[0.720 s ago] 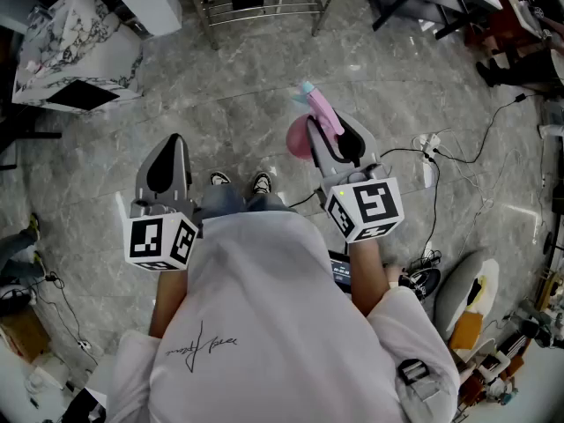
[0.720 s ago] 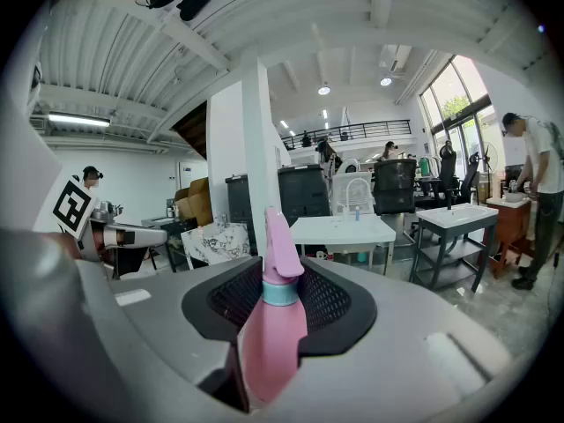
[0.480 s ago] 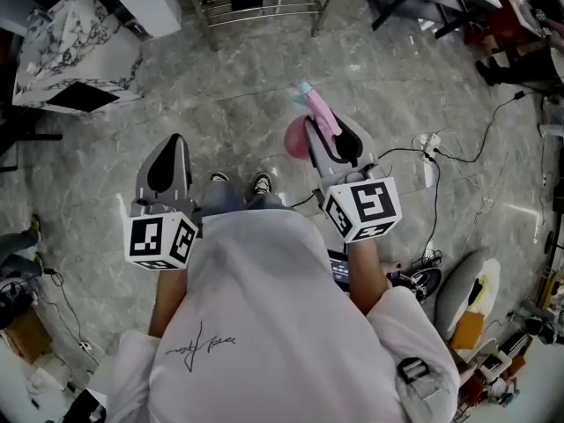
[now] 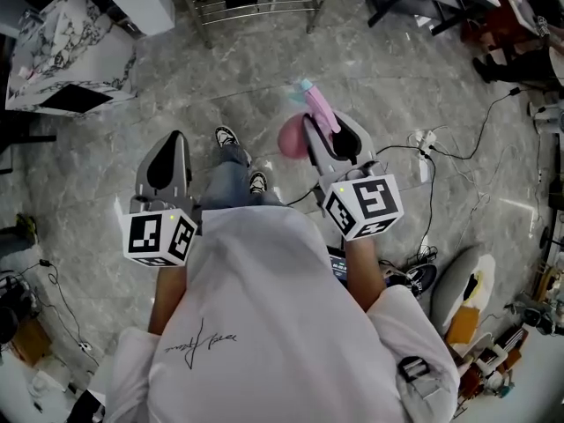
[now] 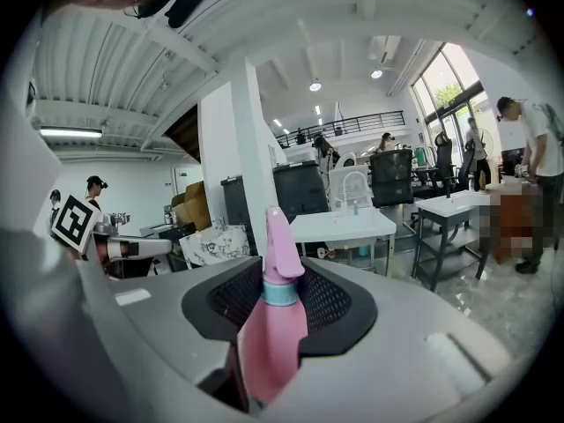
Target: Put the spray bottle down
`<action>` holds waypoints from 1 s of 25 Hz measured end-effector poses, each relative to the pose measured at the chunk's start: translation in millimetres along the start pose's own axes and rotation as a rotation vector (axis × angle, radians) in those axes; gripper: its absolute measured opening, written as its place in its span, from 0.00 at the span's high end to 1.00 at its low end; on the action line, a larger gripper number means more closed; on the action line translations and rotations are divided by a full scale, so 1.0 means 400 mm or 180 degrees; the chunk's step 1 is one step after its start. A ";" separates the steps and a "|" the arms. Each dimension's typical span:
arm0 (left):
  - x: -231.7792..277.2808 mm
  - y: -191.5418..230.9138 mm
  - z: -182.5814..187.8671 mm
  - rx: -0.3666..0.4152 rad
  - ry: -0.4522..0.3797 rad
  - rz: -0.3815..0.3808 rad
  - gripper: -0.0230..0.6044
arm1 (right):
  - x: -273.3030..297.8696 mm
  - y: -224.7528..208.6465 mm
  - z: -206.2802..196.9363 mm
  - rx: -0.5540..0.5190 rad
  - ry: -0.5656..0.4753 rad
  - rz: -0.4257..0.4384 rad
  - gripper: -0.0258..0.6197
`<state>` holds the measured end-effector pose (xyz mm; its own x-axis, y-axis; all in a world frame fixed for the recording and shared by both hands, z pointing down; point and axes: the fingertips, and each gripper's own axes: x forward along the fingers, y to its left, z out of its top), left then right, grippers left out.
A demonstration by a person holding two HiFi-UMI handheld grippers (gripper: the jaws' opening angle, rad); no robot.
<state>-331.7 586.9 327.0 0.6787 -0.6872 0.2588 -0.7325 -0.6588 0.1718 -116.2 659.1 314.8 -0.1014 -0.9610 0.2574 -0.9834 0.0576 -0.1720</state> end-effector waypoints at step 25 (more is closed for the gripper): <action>0.423 0.120 0.174 -0.0020 -0.0017 -0.0355 0.93 | 0.374 -0.130 0.137 -0.0034 0.0121 0.0034 0.77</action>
<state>-248.4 417.6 313.1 0.7562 -0.6115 0.2326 -0.6528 -0.7292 0.2052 -72.1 497.5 310.2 -0.1172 -0.9493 0.2917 -0.9838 0.0708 -0.1648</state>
